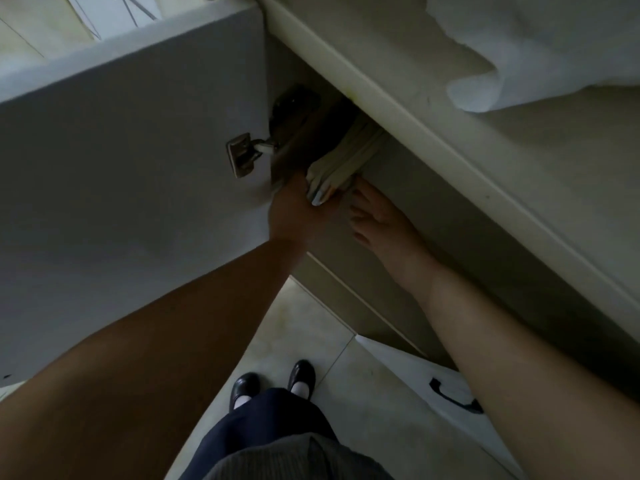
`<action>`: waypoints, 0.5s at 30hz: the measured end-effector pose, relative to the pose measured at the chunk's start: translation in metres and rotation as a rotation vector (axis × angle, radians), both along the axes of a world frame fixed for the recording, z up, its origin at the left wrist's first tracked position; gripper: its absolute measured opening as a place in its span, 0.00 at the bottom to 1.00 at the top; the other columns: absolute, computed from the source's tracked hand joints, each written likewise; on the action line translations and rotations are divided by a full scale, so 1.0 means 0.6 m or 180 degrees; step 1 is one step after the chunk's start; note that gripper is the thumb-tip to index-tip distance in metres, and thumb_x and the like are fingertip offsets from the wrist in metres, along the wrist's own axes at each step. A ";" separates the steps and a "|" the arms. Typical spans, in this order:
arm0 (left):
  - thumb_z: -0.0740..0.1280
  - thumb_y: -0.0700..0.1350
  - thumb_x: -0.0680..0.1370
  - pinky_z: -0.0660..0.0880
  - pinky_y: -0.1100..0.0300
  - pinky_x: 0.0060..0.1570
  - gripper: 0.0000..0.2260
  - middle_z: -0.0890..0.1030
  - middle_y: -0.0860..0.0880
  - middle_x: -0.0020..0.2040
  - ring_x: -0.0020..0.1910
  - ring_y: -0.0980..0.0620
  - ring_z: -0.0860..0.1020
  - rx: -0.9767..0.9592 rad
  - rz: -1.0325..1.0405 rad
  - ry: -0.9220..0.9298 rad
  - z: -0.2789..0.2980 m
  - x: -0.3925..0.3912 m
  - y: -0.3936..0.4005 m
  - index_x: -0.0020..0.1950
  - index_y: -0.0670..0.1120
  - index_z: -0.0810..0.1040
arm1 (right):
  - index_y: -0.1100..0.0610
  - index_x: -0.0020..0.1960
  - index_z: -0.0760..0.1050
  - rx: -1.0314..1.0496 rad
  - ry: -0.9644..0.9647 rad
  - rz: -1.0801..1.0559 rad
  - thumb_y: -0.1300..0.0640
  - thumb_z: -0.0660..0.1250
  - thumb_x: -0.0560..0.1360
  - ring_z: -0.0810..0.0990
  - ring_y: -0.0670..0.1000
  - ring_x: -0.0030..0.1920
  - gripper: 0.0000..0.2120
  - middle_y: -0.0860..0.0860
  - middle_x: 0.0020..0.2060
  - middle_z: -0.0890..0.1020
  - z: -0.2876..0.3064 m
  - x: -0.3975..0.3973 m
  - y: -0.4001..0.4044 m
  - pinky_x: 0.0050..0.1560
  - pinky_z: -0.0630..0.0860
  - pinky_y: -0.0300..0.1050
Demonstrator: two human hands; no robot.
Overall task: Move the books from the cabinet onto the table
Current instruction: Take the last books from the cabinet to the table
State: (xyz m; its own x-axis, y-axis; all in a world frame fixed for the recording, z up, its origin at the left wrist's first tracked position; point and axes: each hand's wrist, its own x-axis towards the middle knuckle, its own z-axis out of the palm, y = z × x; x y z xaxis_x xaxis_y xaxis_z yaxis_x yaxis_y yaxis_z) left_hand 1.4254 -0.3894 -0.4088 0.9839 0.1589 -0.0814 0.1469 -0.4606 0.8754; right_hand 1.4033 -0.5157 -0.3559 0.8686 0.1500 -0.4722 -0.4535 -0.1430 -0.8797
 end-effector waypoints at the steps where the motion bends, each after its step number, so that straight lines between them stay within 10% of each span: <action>1: 0.72 0.51 0.73 0.69 0.63 0.46 0.19 0.77 0.48 0.48 0.50 0.50 0.76 0.0081 -0.0018 0.0033 0.006 -0.007 0.002 0.57 0.40 0.75 | 0.54 0.75 0.55 0.0055 0.0025 0.0006 0.72 0.52 0.78 0.67 0.43 0.63 0.28 0.48 0.63 0.68 0.004 -0.004 -0.004 0.47 0.71 0.23; 6: 0.67 0.61 0.70 0.69 0.73 0.38 0.18 0.76 0.53 0.42 0.43 0.53 0.78 -0.0253 -0.0261 0.0353 0.037 -0.055 0.019 0.52 0.51 0.72 | 0.54 0.74 0.59 0.0028 0.0189 -0.0087 0.68 0.56 0.79 0.67 0.49 0.69 0.25 0.52 0.67 0.70 0.016 -0.054 -0.018 0.54 0.71 0.35; 12: 0.72 0.61 0.64 0.81 0.50 0.49 0.24 0.83 0.48 0.49 0.47 0.49 0.82 -0.1272 -0.0129 0.0949 0.094 -0.163 0.038 0.54 0.50 0.77 | 0.54 0.71 0.64 -0.0144 0.0556 -0.0588 0.64 0.63 0.76 0.70 0.48 0.66 0.24 0.51 0.66 0.72 0.034 -0.188 -0.044 0.45 0.73 0.27; 15: 0.76 0.54 0.65 0.81 0.50 0.48 0.23 0.84 0.47 0.50 0.46 0.49 0.84 -0.1748 -0.0321 0.1283 0.122 -0.218 0.056 0.56 0.48 0.78 | 0.51 0.72 0.63 -0.0308 0.0650 -0.0934 0.60 0.68 0.74 0.70 0.47 0.65 0.29 0.48 0.65 0.72 0.023 -0.257 -0.055 0.57 0.72 0.40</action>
